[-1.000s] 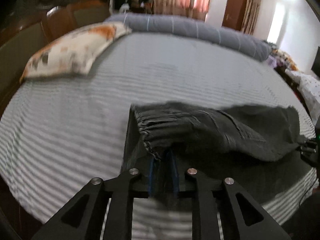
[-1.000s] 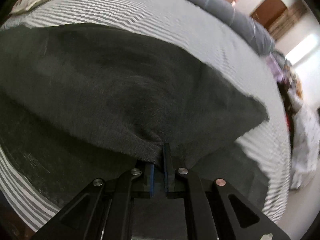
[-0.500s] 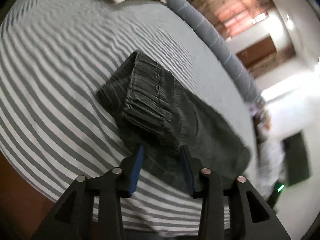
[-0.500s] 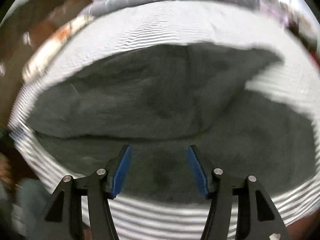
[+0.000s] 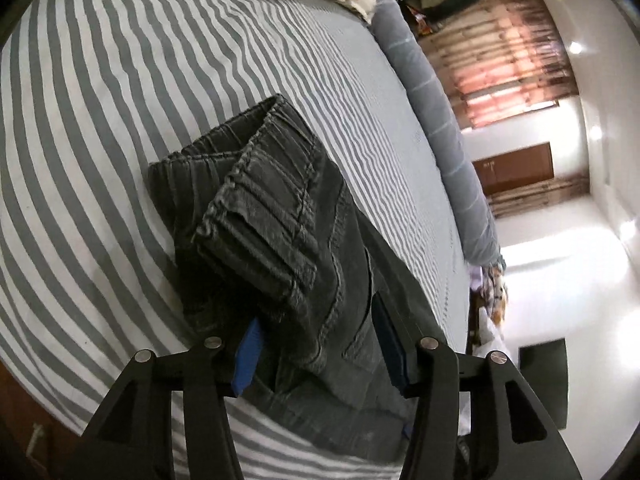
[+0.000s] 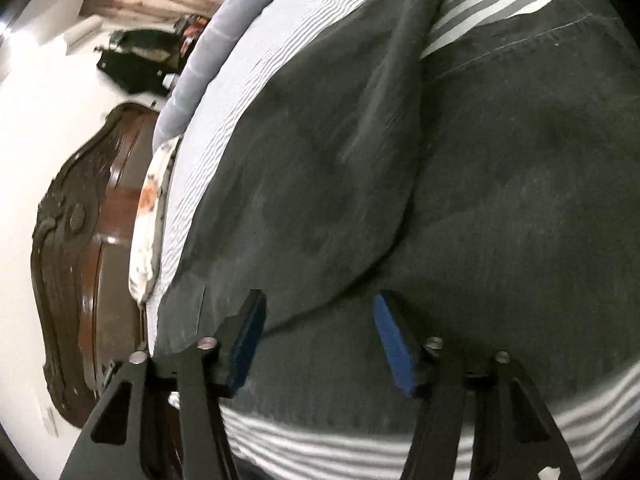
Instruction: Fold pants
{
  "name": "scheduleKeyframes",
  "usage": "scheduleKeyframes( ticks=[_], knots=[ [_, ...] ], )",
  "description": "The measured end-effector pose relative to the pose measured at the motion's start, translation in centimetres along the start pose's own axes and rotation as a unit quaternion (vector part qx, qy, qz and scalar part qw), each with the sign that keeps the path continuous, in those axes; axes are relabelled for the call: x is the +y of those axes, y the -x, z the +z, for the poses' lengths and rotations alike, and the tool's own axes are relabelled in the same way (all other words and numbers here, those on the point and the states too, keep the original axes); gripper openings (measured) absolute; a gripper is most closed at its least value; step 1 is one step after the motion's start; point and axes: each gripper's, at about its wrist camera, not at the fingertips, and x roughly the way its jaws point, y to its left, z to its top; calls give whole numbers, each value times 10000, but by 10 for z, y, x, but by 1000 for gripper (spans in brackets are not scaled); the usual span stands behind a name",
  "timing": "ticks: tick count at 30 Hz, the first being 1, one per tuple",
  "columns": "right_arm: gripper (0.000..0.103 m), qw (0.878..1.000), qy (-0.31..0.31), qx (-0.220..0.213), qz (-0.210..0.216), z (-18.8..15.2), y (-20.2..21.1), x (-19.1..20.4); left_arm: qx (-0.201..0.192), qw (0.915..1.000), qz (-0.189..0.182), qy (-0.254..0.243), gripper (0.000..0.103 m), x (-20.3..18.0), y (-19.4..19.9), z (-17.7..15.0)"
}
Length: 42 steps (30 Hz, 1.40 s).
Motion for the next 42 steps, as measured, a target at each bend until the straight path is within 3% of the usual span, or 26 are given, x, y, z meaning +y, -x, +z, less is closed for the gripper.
scheduleKeyframes(
  ticks=[4,7,11,14,16,22,26,32,38,40,42],
  knots=[
    [35,9997,-134,-195,-63,21,-5,-6,-34,9998,198,-2,52,-4,-13,5],
    [33,9991,-291,-311,49,30,-2,-12,-138,9993,334,-91,52,-10,-18,9],
    [33,9978,-476,-439,165,41,-3,-20,-234,9984,513,-82,31,-9,-19,15],
    [30,9972,-560,-445,224,47,-3,-24,-228,9981,567,-101,22,-8,-21,20],
    [12,9974,-544,-422,210,48,-4,-23,-237,9974,659,-194,19,-11,-22,22],
    [9,9983,-101,-555,140,43,12,-6,-398,9896,912,-1035,18,-46,-21,27],
    [8,9974,266,-641,-182,27,28,15,-541,9825,879,-1551,17,-68,-13,38],
    [8,9925,780,-469,-819,-10,35,37,-497,9565,1404,-2509,17,-75,-10,46],
    [8,9914,673,85,-1117,-25,9,19,-271,9139,2420,-3246,18,-46,-29,23],
    [11,9932,560,139,-1013,-23,6,14,-223,9087,2593,-3264,18,-36,-35,16],
    [13,9958,379,196,-812,-21,5,7,-288,9103,2595,-3212,18,-33,-34,13]
  ],
)
